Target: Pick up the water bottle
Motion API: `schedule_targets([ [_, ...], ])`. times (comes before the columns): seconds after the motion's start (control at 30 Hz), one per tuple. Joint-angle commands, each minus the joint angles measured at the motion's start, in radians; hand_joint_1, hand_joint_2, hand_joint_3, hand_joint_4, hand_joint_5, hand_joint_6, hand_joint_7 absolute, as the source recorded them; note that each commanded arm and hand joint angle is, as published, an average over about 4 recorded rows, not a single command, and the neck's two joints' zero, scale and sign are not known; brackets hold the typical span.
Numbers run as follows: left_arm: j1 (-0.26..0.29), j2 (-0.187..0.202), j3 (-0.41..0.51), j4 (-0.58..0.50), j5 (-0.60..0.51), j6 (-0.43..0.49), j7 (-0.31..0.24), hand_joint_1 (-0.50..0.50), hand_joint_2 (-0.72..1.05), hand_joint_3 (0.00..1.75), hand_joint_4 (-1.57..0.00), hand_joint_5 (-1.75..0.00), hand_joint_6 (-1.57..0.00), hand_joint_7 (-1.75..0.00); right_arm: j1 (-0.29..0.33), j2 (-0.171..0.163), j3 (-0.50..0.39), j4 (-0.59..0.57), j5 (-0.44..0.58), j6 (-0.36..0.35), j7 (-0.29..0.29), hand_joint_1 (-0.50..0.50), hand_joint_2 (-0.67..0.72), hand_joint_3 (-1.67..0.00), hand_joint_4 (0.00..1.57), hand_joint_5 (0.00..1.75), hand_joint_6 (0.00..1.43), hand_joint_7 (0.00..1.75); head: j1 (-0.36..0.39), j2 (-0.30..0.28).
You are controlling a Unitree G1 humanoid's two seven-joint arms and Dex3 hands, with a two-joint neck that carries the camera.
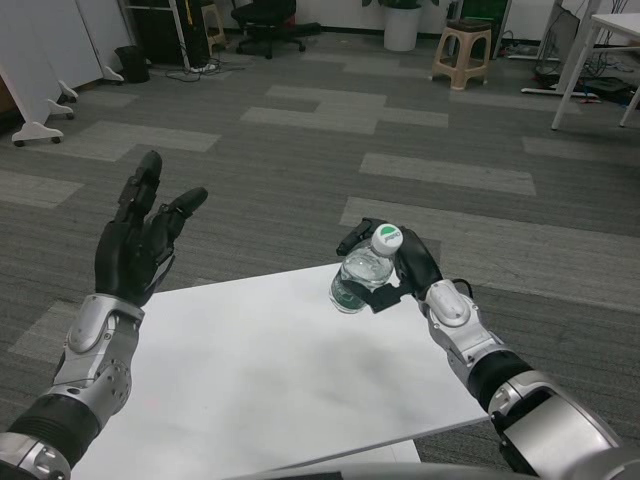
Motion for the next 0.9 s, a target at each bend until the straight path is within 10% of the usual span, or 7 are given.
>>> schedule_targets([
  [0.03,-0.023,0.007,0.004,0.005,0.002,-0.003,0.001,-0.5,0.98,0.35,0.0,-0.82,0.0,0.0,-0.039,-0.009,-0.002,-0.03,0.011,-0.01,-0.005,-0.43,-0.6,-1.59,1.48,1.65,1.26,1.61,0.0,0.001],
  [0.9,-0.005,0.007,0.003,-0.004,0.006,-0.004,0.001,-0.5,1.05,0.35,0.0,-0.82,0.0,0.0,-0.024,-0.017,-0.003,-0.063,0.012,-0.01,-0.005,-0.42,-0.6,-1.59,1.48,1.65,1.26,1.61,0.0,0.006],
])
